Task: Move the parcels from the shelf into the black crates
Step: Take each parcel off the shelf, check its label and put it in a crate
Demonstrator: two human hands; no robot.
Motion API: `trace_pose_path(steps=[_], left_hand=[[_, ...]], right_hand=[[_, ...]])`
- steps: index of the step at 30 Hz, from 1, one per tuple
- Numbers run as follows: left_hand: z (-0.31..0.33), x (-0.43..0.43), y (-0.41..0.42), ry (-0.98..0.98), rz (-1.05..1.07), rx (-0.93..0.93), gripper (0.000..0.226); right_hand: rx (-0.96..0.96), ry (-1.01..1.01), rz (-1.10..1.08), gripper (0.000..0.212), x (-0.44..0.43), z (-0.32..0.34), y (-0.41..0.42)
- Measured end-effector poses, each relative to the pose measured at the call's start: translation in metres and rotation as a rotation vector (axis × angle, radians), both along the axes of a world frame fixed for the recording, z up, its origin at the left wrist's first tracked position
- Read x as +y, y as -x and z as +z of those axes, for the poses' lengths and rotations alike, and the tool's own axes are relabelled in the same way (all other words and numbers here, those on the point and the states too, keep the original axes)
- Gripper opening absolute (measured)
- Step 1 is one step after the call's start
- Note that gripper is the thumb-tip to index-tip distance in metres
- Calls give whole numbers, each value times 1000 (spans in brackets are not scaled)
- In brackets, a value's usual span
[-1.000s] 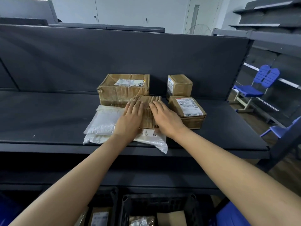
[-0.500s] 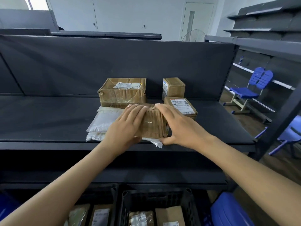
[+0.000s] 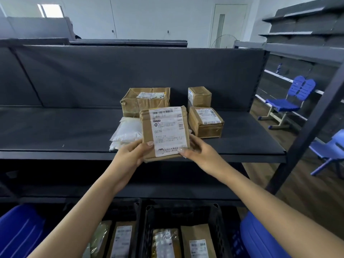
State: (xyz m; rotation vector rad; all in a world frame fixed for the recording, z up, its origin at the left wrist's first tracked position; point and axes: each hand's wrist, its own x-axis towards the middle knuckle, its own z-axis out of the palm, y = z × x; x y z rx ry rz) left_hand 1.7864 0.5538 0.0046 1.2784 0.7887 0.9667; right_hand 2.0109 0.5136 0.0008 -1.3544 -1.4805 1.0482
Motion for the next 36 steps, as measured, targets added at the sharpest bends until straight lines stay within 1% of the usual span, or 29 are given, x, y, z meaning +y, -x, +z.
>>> trace_pose_path(steps=[2, 3, 4, 8, 11, 14, 17, 20, 24, 27, 30, 33, 36], left_hand=[[-7, -7, 1, 61, 6, -14, 29], [-10, -9, 1, 90, 13, -11, 26], [-13, -12, 2, 108, 14, -6, 26], [-20, -19, 5, 118, 34, -9, 20], [-19, -25, 7, 84, 40, -29, 27], [-18, -36, 5, 11, 78, 2, 38], [-18, -48, 0, -99, 149, 32, 38], [-19, -57, -5, -138, 191, 19, 44], [-23, -61, -6, -140, 221, 10, 45], [-29, -64, -8, -135, 221, 19, 43], [-40, -68, -11, -142, 252, 65, 38], [-58, -73, -14, -110, 318, 102, 35], [-81, -81, -17, -63, 356, 155, 40]], right_hand=[[202, 30, 37, 59, -4, -7, 8], [285, 40, 43, 52, -6, -10, 12], [342, 47, 42, 50, -7, -13, 14], [407, 58, 21, 60, -14, -21, 20], [455, 56, -6, 56, -20, -24, 22], [497, 21, -39, 60, -26, -25, 29], [526, -17, -57, 61, -34, -27, 36], [499, -20, -60, 57, -42, -28, 40], [342, -87, -153, 49, -49, -29, 39], [257, -125, -237, 53, -55, -33, 37], [117, -145, -271, 47, -63, -45, 39], [76, -151, -311, 45, -70, -59, 43], [60, -154, -370, 39, -76, -80, 45]])
